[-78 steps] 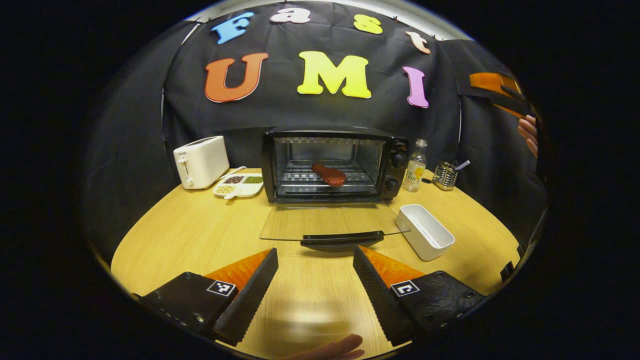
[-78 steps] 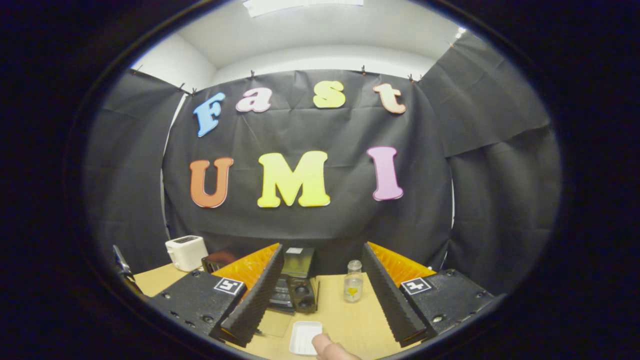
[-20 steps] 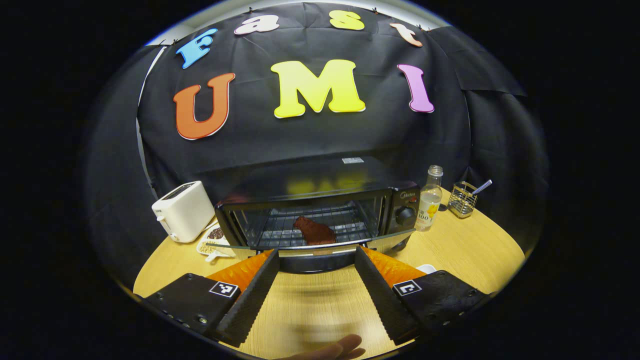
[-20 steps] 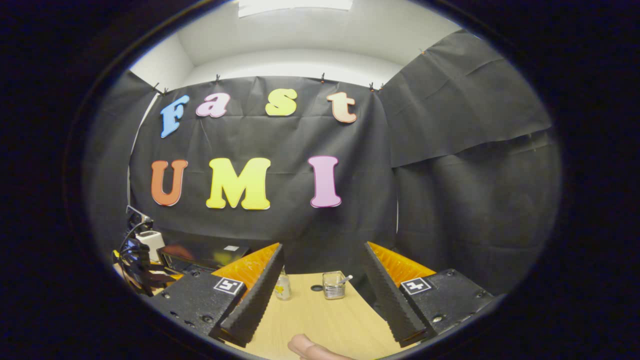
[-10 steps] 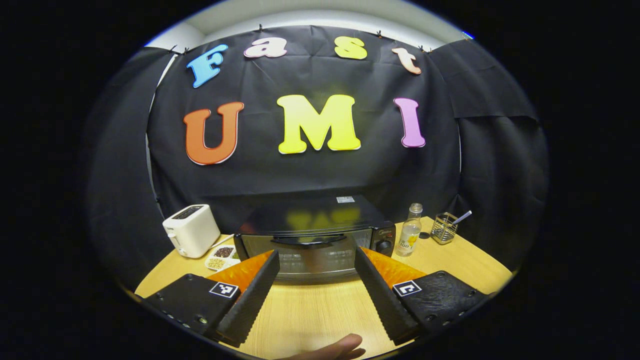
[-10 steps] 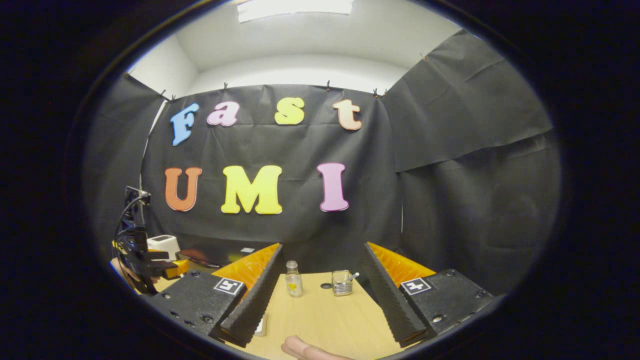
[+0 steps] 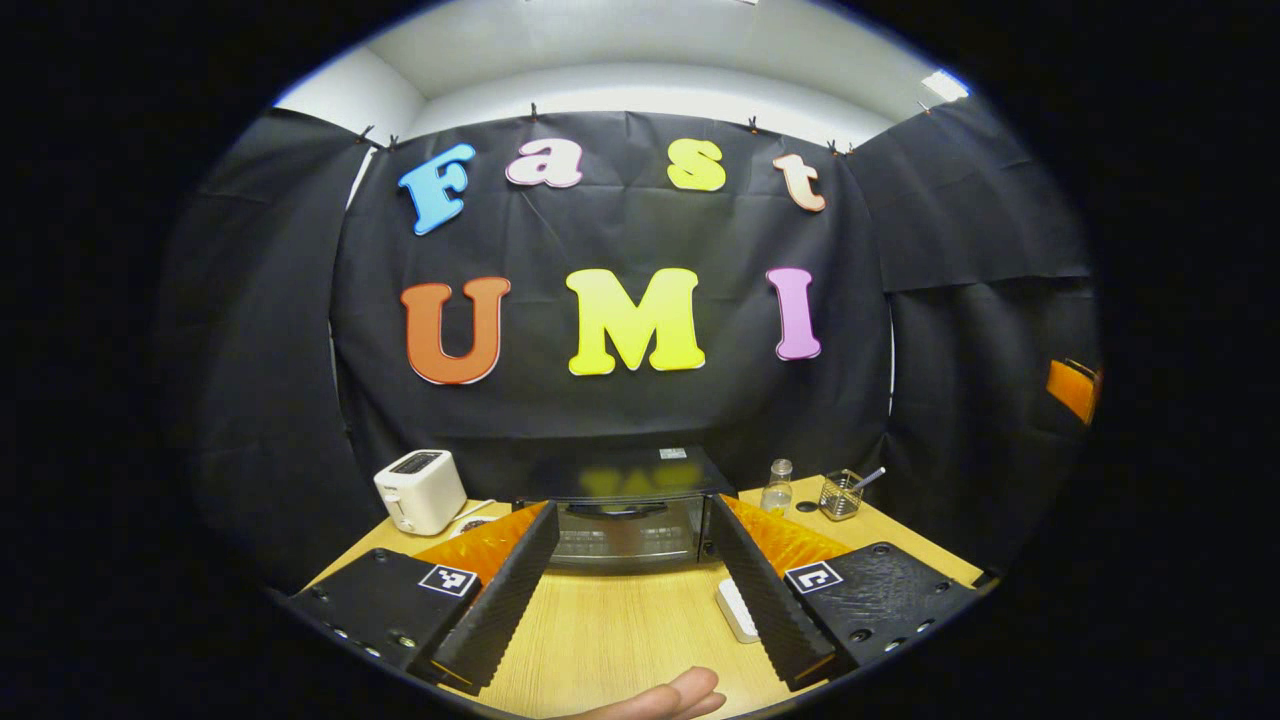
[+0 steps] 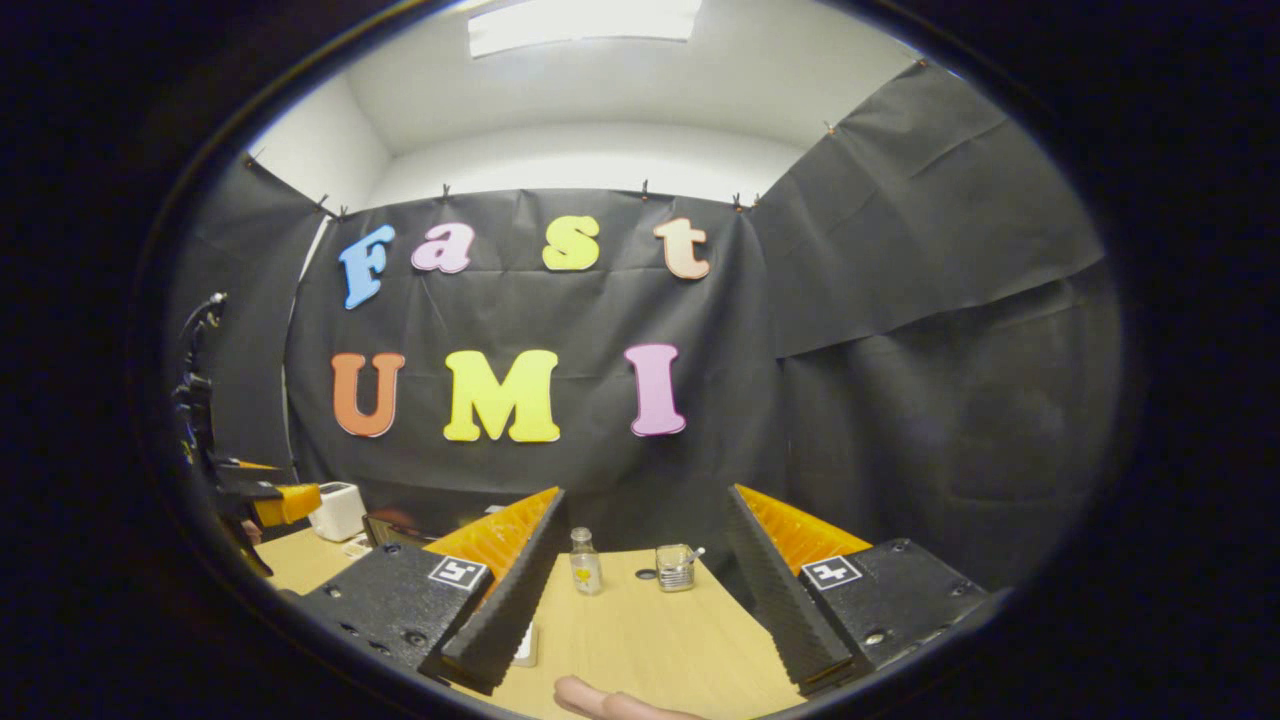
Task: Open the electric oven with the left hand, put the food in, and close the electric oven.
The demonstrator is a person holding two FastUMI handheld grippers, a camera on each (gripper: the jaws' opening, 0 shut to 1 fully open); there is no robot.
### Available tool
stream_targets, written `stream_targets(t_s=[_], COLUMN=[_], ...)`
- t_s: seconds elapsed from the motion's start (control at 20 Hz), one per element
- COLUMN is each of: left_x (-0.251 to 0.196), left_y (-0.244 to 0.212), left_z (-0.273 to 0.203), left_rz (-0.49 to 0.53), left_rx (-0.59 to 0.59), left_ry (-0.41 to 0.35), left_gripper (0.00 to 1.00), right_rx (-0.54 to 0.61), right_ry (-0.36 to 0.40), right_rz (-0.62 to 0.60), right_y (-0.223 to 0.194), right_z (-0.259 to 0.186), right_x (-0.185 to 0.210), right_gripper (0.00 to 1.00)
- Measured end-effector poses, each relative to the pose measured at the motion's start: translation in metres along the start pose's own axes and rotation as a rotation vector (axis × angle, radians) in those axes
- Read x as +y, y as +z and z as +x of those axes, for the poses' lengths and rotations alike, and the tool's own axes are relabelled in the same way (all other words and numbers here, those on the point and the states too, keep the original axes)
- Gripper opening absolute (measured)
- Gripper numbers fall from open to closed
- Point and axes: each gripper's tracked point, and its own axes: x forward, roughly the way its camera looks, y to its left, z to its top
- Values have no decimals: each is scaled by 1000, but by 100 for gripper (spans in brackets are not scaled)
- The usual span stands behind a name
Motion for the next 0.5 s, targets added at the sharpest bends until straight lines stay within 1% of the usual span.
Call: stream_targets(t_s=[0.05,0.2,0.25,0.3,0.4,0.5], left_x=[0,-1,-1,1,3,-1], left_y=[6,25,26,25,27,29], left_z=[-9,-32,-39,-45,-51,-50], left_rz=[-8,-2,1,-2,-16,-24], left_rx=[-12,-73,-89,-101,-126,-147], left_ry=[13,45,55,73,104,105], left_gripper=[96,96,96,96,96,96], right_rx=[-7,-24,-25,-28,-39,-66], right_ry=[-3,-20,-15,-5,32,48], right_rz=[-5,-13,-15,-18,-29,-38], right_y=[4,10,10,9,7,5], right_z=[-3,-4,-4,-3,1,10], right_x=[-2,-9,-8,-7,-2,-5], right_gripper=[96,96,96,99,99,99])
